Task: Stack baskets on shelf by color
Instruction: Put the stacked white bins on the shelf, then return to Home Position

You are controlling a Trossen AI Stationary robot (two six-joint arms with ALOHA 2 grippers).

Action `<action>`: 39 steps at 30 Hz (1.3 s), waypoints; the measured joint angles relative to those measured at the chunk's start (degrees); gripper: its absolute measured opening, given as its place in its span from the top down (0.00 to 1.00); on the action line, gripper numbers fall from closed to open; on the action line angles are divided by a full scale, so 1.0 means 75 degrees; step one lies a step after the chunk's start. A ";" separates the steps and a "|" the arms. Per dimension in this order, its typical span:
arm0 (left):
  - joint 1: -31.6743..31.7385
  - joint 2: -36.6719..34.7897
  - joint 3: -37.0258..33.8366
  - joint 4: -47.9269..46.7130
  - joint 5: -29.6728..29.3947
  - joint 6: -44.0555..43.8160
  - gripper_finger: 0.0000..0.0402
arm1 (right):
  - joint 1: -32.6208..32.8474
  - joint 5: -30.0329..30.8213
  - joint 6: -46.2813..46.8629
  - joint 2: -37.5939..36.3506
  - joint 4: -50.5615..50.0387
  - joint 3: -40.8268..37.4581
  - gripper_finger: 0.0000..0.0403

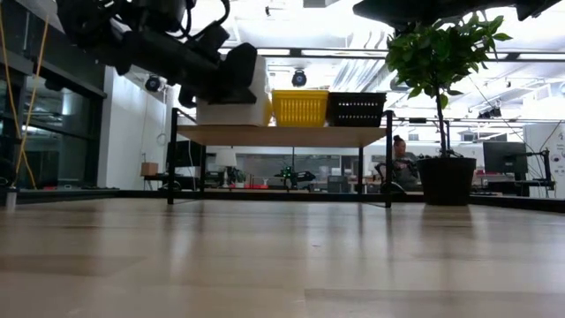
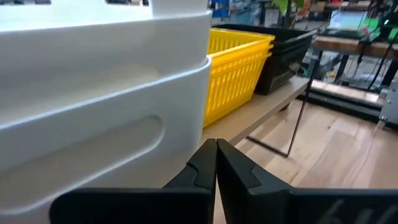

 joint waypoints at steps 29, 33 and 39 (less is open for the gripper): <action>-0.0101 -0.1145 0.0050 -0.0282 0.3491 0.0483 1.00 | 0.0000 0.0000 0.0000 0.0003 -0.0208 0.0003 1.00; -0.0580 -0.2378 0.0055 -0.1924 0.3763 0.0814 1.00 | 0.0000 0.0000 0.0095 0.0003 -0.0251 0.0003 1.00; -0.1030 -0.3870 -0.0547 -0.3115 0.3932 0.0742 1.00 | 0.0000 0.0000 0.0143 0.0003 -0.0252 0.0003 1.00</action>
